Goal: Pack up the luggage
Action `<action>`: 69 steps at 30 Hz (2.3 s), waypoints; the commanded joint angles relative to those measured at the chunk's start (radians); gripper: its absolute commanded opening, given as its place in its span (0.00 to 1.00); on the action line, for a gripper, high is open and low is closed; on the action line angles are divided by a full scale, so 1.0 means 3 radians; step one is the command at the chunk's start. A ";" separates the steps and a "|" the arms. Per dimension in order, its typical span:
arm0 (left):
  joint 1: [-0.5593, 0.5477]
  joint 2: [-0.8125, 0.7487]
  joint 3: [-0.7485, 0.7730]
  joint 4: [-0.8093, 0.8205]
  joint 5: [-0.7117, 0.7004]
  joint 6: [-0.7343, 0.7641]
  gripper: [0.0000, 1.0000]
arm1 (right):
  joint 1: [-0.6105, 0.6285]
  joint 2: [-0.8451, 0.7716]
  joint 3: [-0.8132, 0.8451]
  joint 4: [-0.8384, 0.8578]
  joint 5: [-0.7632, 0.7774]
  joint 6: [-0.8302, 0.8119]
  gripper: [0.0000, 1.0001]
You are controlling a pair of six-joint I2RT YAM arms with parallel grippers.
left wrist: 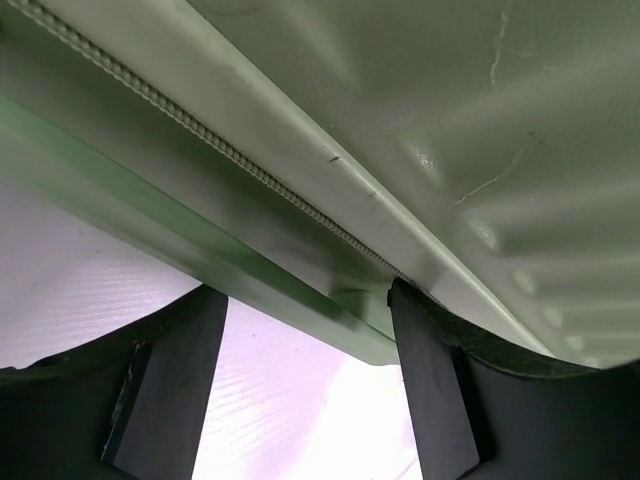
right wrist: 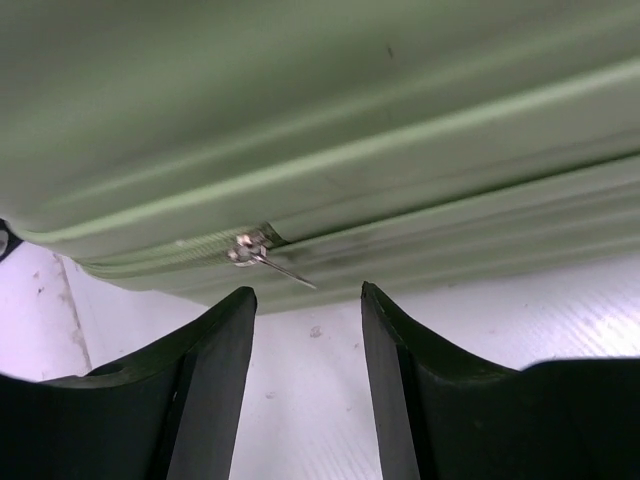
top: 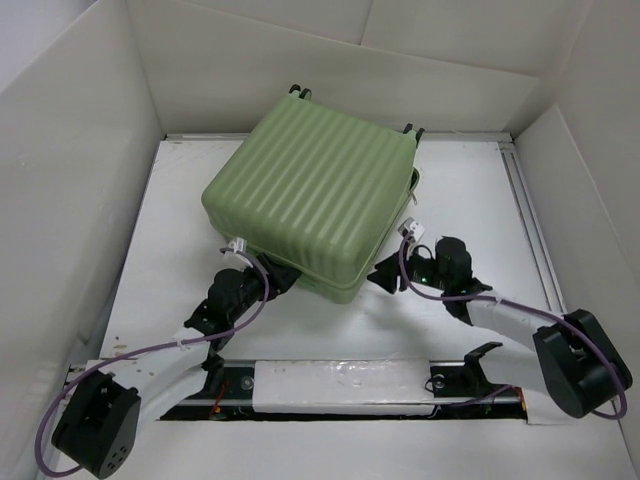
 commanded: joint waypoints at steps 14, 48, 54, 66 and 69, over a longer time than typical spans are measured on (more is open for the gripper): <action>0.0007 0.0333 0.0168 0.0329 -0.0546 -0.0041 0.22 | 0.0071 0.0006 0.0265 0.0408 -0.0058 -0.0136 0.34; -0.0979 0.1182 0.0444 0.1265 -0.0842 -0.0440 0.00 | 0.3272 0.0369 0.1260 -0.1279 0.3756 0.1863 0.00; -0.1062 0.1101 0.0286 0.1362 -0.0679 -0.0476 0.00 | 0.3343 0.0527 0.1486 -0.1387 0.4456 0.2063 0.00; -0.1062 0.1075 0.0244 0.1664 -0.0224 -0.0328 0.00 | 0.3195 0.1025 0.2351 -0.1586 0.4263 0.1669 0.00; -0.1163 0.1126 0.0244 0.1664 -0.0127 -0.0297 0.00 | 0.3226 0.0810 0.2126 -0.1586 0.4330 0.1766 0.00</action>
